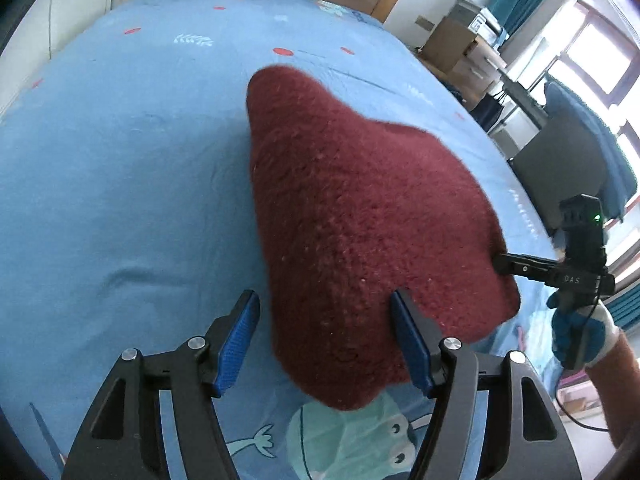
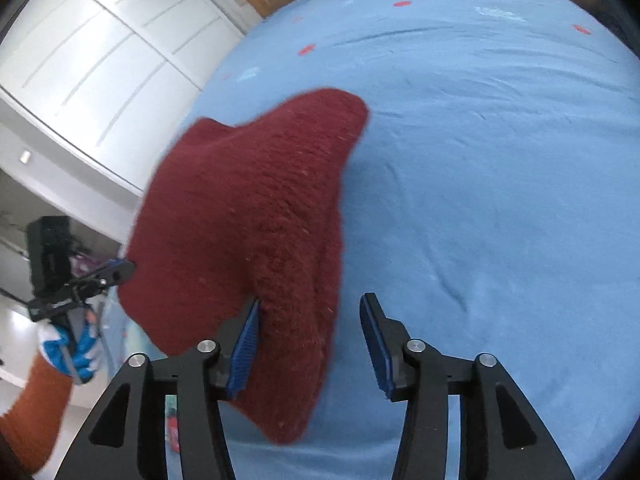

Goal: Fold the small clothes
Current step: 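Grasp the folded sweater with both grippers and lift it, then set the folded sweater down on the bed and open both grippers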

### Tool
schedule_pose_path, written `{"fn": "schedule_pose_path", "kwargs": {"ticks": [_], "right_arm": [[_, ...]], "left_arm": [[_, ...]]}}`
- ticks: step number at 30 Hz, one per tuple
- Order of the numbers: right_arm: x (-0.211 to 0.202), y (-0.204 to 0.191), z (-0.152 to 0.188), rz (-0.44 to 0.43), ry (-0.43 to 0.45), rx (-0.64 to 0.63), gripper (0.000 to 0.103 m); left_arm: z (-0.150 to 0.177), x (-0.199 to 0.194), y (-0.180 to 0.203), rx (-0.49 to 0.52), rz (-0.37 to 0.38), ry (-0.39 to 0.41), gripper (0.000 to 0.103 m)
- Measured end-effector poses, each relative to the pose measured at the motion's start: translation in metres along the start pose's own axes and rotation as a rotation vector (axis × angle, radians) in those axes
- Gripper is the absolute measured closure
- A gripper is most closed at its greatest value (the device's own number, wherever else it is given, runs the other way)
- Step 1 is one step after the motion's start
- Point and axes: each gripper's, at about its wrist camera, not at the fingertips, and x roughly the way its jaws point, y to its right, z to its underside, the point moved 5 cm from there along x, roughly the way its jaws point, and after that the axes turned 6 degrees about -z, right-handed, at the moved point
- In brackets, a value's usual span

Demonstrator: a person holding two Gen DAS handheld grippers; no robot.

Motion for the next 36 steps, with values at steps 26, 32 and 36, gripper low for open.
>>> {"fn": "schedule_pose_path", "kwargs": {"ticks": [26,32,36], "right_arm": [[-0.053,0.002,0.042,0.329,0.142,0.101,0.038],[-0.085,-0.02,0.065,0.382,0.199,0.075,0.037],[-0.099,-0.041,0.089,0.397,0.235,0.058,0.037]], "left_arm": [[0.03,-0.05,0.045,-0.072,-0.34,0.188,0.027],[0.049,-0.075,0.061,-0.083,-0.404,0.255,0.027],[0.067,-0.09,0.069,-0.091,-0.411,0.281,0.026]]}}
